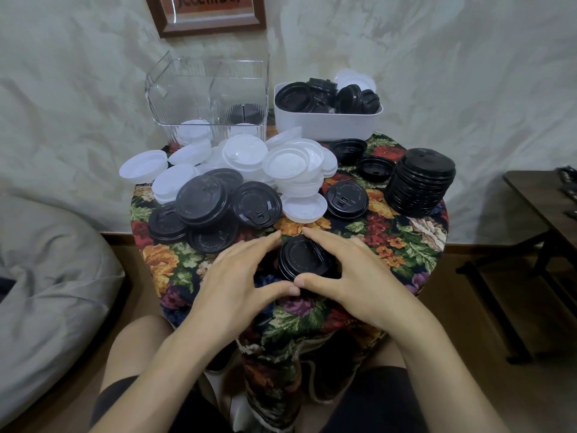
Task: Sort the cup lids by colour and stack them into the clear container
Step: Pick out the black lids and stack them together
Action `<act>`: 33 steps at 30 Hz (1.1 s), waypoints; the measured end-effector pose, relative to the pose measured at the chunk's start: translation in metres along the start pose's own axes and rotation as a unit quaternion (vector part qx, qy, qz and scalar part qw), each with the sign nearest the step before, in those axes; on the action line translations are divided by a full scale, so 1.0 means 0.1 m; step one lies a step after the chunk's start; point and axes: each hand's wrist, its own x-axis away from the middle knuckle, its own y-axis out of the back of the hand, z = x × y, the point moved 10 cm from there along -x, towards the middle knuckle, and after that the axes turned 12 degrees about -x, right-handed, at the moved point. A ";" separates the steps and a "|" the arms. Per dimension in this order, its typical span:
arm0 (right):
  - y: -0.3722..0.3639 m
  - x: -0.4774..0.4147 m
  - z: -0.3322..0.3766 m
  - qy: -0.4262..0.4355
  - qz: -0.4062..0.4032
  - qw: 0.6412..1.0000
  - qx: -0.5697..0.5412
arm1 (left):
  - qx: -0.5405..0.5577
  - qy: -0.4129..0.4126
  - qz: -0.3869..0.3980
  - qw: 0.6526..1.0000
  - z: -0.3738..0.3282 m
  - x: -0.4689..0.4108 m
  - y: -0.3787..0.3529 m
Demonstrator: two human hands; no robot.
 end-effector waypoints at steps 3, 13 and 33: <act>0.00 0.00 -0.02 0.002 0.003 1.000 -0.002 | -0.005 -0.005 0.009 1.000 0.00 0.01 -0.01; -0.01 0.04 -0.17 -0.014 0.053 0.995 -0.085 | -0.011 -0.014 0.013 1.000 0.00 0.01 -0.03; 0.17 0.11 -0.17 0.020 -0.014 0.999 -0.029 | 0.001 -0.028 0.005 1.000 -0.12 0.00 0.05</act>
